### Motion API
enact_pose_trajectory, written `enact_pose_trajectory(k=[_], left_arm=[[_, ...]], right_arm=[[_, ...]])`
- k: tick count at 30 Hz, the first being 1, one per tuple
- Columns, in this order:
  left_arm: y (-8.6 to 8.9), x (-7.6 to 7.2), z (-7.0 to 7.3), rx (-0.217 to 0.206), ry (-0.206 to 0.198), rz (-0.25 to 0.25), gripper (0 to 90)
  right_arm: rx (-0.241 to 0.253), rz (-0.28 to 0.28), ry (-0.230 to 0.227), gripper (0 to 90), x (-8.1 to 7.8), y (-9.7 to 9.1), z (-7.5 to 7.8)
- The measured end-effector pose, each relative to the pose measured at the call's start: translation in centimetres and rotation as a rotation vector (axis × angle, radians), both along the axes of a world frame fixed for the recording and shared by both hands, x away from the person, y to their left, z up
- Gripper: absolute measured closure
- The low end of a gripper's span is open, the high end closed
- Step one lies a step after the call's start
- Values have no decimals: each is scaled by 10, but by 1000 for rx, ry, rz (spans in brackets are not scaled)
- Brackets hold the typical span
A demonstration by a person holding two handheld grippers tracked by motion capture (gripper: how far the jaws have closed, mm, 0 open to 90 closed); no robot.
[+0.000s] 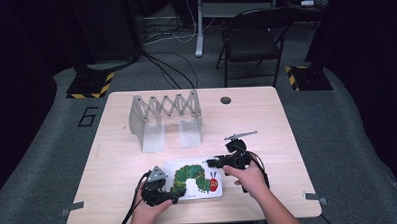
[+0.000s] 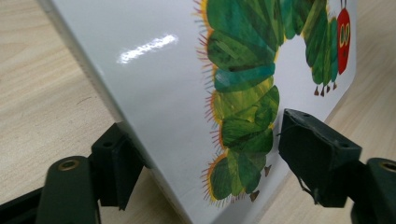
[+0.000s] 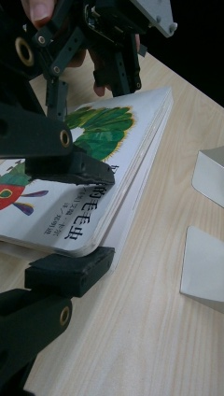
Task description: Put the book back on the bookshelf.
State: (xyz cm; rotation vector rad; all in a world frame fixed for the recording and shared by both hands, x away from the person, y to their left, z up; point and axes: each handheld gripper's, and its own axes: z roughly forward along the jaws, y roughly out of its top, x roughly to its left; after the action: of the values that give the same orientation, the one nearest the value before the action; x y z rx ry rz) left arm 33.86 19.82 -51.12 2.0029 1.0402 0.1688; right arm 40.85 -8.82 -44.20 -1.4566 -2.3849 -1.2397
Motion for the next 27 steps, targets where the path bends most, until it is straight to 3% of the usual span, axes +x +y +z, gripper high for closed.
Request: enact_pose_trajectory(k=[5, 16, 27], left_arm=[[4, 3, 4, -21, 18, 19, 313], [11, 7, 14, 40, -38, 34, 356], [16, 10, 21, 54, -66, 63, 438]], right_arm=[[-1, 10, -2, 576, -1, 0, 2], [9, 39, -32, 552, -3, 8, 15], [23, 64, -74, 500, -4, 14, 26]])
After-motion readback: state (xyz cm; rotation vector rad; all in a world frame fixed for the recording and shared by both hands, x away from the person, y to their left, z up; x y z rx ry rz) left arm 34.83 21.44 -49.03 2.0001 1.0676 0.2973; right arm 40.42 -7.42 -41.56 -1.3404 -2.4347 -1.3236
